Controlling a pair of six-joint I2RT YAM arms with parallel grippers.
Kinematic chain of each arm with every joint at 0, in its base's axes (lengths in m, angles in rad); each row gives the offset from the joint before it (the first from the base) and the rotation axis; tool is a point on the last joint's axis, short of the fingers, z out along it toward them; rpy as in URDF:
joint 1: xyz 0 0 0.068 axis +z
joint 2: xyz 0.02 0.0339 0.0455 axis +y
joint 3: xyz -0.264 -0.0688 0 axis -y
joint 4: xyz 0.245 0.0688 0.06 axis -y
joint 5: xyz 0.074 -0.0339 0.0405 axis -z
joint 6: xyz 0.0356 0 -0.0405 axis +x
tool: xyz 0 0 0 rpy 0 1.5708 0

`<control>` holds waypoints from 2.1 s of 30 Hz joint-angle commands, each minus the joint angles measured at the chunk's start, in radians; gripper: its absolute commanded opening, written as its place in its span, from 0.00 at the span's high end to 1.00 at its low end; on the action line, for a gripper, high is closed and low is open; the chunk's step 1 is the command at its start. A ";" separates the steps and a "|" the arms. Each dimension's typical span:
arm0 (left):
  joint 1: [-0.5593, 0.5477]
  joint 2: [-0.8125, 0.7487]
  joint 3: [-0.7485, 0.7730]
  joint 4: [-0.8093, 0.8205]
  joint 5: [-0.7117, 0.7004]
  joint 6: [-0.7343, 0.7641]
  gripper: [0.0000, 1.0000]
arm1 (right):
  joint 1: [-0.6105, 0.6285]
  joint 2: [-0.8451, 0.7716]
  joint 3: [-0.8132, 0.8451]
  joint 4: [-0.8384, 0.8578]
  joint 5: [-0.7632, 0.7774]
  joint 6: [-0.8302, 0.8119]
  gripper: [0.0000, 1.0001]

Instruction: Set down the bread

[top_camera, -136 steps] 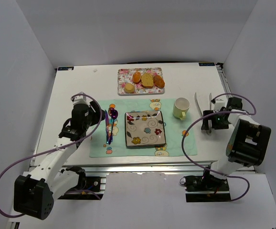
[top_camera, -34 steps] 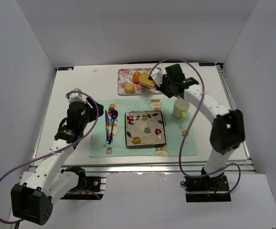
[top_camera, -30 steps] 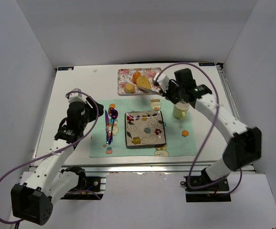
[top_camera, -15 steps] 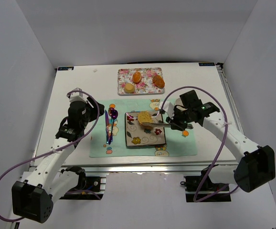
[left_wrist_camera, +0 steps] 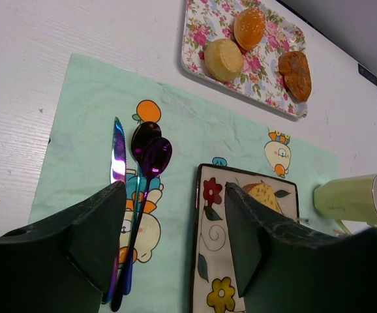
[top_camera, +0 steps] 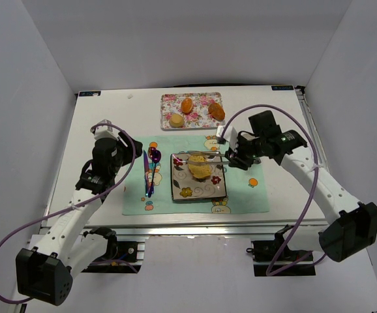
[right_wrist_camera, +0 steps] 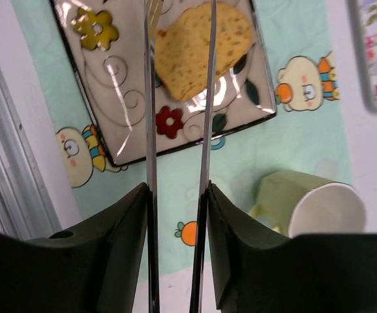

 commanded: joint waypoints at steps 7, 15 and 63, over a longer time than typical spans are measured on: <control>0.003 -0.017 0.013 0.020 0.010 -0.002 0.29 | -0.127 0.264 0.257 0.220 0.197 0.193 0.62; 0.003 -0.008 0.010 0.044 0.013 -0.007 0.29 | -0.167 0.555 0.543 0.304 0.325 0.303 0.59; 0.003 0.063 0.038 0.081 0.033 -0.013 0.29 | -0.206 0.669 0.600 0.309 0.261 0.388 1.00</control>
